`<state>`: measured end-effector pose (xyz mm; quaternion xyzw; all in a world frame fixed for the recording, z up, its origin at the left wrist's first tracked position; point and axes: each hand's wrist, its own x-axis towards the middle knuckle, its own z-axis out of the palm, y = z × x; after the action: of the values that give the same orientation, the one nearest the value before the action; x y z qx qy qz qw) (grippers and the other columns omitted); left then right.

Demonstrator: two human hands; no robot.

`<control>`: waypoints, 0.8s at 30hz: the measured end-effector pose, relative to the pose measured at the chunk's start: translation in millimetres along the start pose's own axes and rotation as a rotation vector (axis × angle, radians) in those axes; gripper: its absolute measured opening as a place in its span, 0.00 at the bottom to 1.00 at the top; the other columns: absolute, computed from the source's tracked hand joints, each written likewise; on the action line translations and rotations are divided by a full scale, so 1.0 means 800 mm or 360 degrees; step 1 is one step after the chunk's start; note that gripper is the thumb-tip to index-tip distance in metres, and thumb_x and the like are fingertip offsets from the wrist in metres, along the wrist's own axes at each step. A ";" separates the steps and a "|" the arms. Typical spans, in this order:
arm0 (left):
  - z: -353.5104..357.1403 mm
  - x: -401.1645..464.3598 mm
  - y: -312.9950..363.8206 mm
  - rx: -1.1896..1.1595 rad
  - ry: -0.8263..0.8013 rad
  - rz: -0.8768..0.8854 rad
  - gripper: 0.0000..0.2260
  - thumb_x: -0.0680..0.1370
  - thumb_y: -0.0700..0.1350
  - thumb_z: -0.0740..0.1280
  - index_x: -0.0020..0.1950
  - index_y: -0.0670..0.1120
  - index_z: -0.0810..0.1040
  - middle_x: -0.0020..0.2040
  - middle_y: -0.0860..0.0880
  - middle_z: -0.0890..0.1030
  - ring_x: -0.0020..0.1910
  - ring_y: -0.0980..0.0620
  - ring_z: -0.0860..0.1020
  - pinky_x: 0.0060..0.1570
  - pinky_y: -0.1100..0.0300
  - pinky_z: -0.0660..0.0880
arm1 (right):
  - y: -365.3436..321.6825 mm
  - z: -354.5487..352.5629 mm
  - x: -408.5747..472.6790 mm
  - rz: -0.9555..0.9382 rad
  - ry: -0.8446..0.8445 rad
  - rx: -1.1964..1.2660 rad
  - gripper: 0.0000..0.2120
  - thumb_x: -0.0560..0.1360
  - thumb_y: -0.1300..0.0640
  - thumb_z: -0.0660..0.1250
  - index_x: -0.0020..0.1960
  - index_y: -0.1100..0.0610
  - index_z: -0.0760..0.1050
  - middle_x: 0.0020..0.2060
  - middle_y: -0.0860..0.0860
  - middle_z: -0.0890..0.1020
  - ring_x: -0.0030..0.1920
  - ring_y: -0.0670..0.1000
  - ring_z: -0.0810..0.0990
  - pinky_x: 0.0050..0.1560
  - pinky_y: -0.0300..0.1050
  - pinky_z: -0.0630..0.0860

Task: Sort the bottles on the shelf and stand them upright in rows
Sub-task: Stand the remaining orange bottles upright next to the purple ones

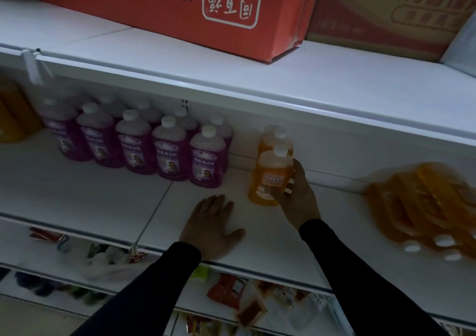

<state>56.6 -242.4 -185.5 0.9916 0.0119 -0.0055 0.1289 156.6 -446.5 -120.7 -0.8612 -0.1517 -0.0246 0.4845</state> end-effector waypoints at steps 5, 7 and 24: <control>0.001 -0.001 0.000 -0.0005 0.0053 0.0003 0.40 0.73 0.73 0.47 0.79 0.53 0.52 0.80 0.50 0.49 0.77 0.52 0.46 0.73 0.55 0.38 | -0.001 0.004 0.013 -0.0020 0.0032 0.0000 0.42 0.72 0.54 0.74 0.77 0.51 0.53 0.68 0.55 0.72 0.62 0.56 0.76 0.60 0.57 0.77; 0.001 0.000 0.000 0.0007 0.0080 0.0018 0.40 0.72 0.73 0.47 0.79 0.52 0.53 0.80 0.50 0.50 0.77 0.51 0.47 0.74 0.55 0.39 | 0.002 0.006 0.014 0.0001 0.0037 -0.0002 0.42 0.72 0.54 0.74 0.77 0.51 0.52 0.69 0.55 0.71 0.64 0.55 0.75 0.61 0.57 0.76; -0.017 0.011 0.045 -0.0091 0.0006 0.0158 0.34 0.78 0.67 0.51 0.79 0.50 0.54 0.79 0.50 0.53 0.77 0.52 0.50 0.74 0.59 0.42 | 0.040 -0.101 -0.038 -0.0003 0.0342 -0.0502 0.24 0.75 0.43 0.67 0.68 0.52 0.71 0.58 0.52 0.77 0.53 0.48 0.78 0.55 0.45 0.75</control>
<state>66.8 -273.5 -162.9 0.9869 -0.0368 0.0031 0.1573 145.5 -536.8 -110.2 -0.9187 -0.0942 -0.1405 0.3569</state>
